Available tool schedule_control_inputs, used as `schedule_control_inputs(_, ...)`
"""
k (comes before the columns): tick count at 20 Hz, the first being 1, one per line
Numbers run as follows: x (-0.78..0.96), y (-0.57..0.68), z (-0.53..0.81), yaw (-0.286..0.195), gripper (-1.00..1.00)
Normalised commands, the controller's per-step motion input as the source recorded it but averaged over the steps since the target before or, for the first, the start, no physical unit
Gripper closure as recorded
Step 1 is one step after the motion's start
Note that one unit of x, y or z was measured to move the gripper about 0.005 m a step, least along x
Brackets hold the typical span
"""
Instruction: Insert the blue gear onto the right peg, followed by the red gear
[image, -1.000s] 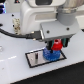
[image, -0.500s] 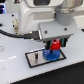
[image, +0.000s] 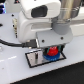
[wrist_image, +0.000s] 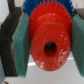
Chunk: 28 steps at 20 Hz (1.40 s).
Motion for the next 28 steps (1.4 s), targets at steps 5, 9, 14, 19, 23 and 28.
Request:
schedule_control_inputs(5, 0.18, 0.01, 0.1, 0.0, 1.0)
schedule_control_inputs(9, 0.12, -0.04, -0.04, 0.0, 1.0)
schedule_control_inputs(14, 0.15, -0.02, -0.04, 0.0, 1.0)
schedule_control_inputs(19, 0.14, -0.01, -0.05, 0.0, -1.0)
schedule_control_inputs(23, 0.03, 0.05, 0.11, 0.0, 1.0)
schedule_control_inputs(28, 0.06, 0.06, 0.1, 0.0, -1.0)
